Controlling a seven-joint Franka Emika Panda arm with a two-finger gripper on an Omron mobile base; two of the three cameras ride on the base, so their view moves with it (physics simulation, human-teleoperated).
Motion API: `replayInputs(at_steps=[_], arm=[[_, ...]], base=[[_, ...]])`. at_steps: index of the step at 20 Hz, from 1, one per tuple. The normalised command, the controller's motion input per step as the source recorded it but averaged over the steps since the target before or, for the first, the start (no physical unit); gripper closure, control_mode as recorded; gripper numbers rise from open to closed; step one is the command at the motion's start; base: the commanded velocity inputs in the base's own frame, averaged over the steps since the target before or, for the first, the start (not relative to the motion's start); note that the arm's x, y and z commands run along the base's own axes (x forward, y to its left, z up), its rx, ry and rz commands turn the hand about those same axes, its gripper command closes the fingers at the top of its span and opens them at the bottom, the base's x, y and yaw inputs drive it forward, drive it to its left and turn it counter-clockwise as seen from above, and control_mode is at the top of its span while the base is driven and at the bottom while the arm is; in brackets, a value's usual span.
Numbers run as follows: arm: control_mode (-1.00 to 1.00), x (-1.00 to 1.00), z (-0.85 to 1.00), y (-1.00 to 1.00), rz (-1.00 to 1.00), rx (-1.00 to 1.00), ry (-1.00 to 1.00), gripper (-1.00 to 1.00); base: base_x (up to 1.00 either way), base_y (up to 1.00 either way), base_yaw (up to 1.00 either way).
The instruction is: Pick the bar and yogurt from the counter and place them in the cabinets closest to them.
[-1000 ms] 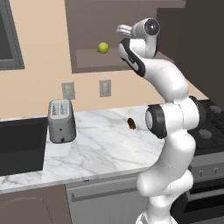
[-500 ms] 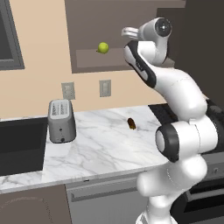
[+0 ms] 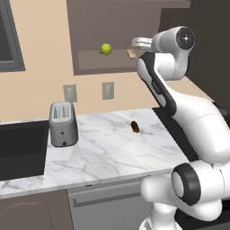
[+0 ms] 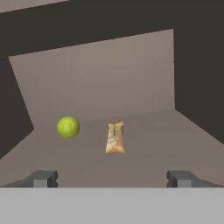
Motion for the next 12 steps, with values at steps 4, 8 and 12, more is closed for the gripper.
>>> replayInputs(at_steps=[4,8,12], arm=[[-1.0,-1.0,-0.01,0.0,0.02,-0.07,0.0,-1.0],[-1.0,-1.0,-0.06,0.0,0.01,-0.07,0.03,-1.0],[-1.0,-1.0,-0.14,0.0,0.0,-0.08,0.06,-1.0]], base=[[0.0,0.0,0.0],[0.0,0.0,0.0],[0.0,0.0,0.0]])
